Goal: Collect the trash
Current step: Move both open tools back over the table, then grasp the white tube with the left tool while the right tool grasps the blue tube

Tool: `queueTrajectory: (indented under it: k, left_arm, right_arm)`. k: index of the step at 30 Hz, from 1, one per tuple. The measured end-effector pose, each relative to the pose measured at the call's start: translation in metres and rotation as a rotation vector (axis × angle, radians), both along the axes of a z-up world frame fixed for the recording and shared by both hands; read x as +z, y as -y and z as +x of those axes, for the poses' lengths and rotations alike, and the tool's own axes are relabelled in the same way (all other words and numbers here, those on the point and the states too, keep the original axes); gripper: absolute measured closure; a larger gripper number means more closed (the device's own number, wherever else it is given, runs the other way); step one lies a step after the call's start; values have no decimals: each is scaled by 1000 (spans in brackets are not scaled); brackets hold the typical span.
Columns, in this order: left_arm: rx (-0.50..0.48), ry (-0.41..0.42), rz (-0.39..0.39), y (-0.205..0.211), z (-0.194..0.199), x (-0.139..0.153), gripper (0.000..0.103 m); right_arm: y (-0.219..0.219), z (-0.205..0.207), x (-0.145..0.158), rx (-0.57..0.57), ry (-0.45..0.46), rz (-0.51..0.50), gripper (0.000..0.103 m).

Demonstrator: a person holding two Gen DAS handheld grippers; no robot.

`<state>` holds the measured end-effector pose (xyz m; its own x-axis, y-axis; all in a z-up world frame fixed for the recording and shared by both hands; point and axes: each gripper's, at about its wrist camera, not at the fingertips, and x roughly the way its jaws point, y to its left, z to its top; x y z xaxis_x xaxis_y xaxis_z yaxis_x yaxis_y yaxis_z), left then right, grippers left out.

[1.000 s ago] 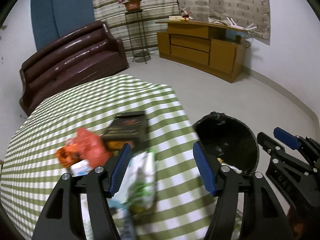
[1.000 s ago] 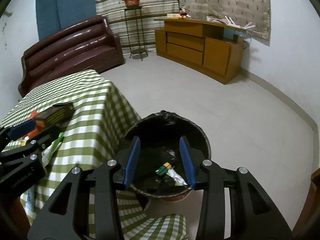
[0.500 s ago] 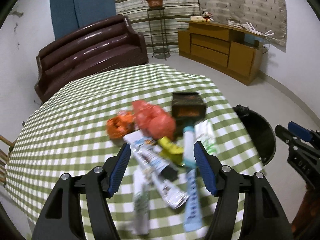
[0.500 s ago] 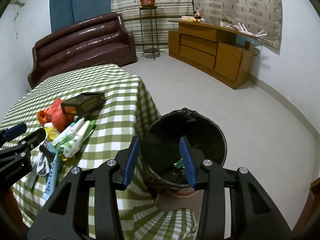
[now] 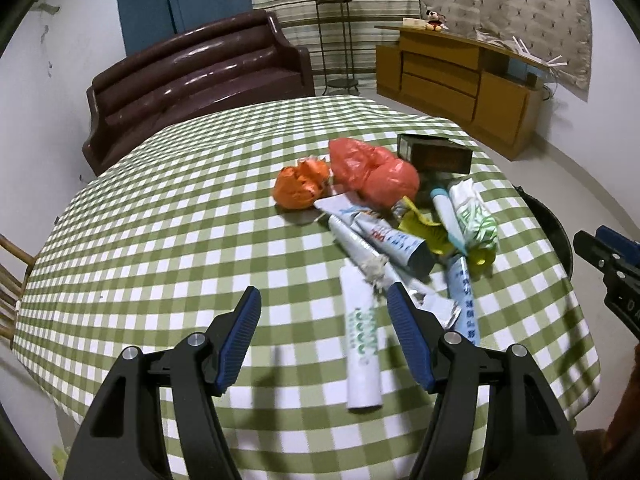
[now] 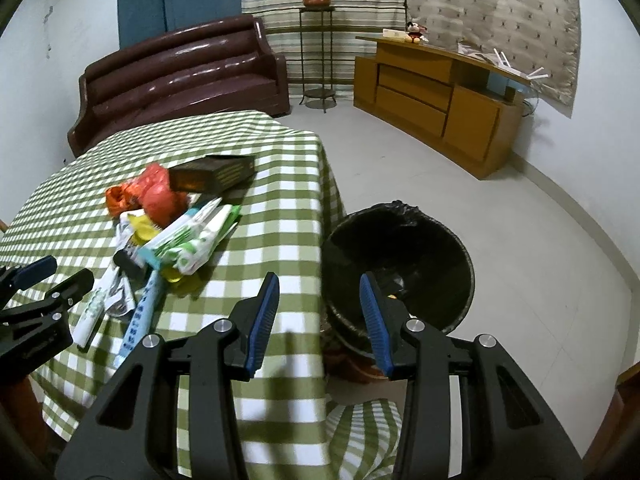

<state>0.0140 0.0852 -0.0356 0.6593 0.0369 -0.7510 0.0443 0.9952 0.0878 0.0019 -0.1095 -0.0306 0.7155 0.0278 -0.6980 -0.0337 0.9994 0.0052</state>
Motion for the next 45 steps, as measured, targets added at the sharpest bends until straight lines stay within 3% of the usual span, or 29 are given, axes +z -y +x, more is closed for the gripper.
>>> queueTrajectory:
  k: [16, 21, 26, 28, 45]
  left_arm:
    - [-66, -38, -30, -7, -6, -21, 40]
    - [-84, -56, -56, -13, -4, -28, 54]
    - [-107, -42, -49, -18, -8, -29, 80]
    - [-108, -38, -51, -18, -11, -29, 84]
    - [-1, -7, -82, -76, -21, -21, 85]
  right_arm:
    - [-37, -11, -5, 49, -22, -12, 62]
    - [-47, -11, -5, 57, -25, -7, 62]
    - [-55, -10, -7, 68, -33, -13, 62]
    - [-59, -10, -8, 74, -35, -16, 62]
    - [-102, -8, -22, 134, -77, -23, 62]
